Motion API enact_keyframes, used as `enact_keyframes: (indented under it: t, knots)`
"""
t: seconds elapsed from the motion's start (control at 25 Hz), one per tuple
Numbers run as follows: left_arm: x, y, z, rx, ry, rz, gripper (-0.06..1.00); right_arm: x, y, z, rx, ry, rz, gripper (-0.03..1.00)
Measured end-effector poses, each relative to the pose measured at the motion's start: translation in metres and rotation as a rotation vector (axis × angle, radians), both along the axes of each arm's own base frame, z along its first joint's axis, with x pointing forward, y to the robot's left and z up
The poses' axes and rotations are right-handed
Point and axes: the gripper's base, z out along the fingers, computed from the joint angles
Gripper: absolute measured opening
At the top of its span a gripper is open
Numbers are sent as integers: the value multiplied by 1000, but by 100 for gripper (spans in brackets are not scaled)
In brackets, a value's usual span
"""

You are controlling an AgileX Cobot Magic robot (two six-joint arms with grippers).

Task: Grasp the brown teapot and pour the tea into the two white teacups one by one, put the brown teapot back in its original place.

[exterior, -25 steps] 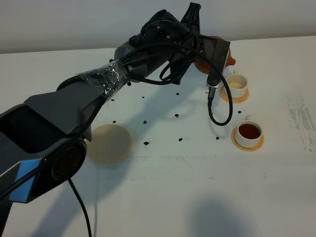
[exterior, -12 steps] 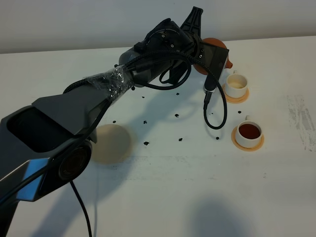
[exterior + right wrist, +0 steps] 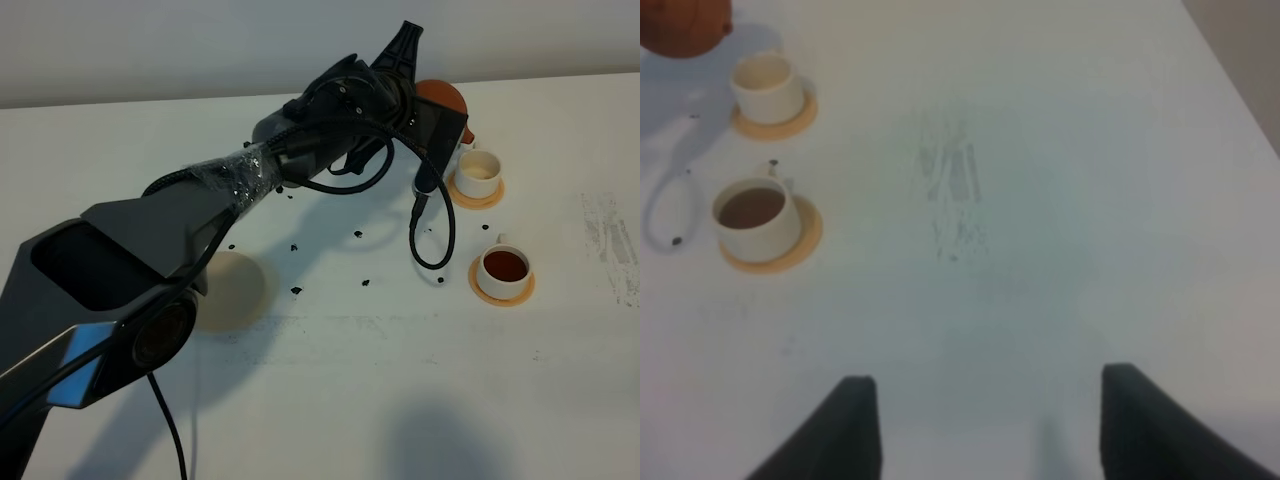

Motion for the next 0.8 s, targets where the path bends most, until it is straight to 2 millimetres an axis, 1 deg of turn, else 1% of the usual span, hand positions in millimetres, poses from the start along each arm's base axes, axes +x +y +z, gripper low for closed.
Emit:
enact_keyframes:
  t: [0.32,0.44,0.8]
  knots:
    - [-4,-8,1,50,-54,-44,9,0,0,0,0,0,0,47]
    - [-4,-8,2,70,-71,-52,9,0,0,0,0,0,0,47]
    - [-2,-8,-7,133,-108,-77,9,0,0,0,0,0,0,47]
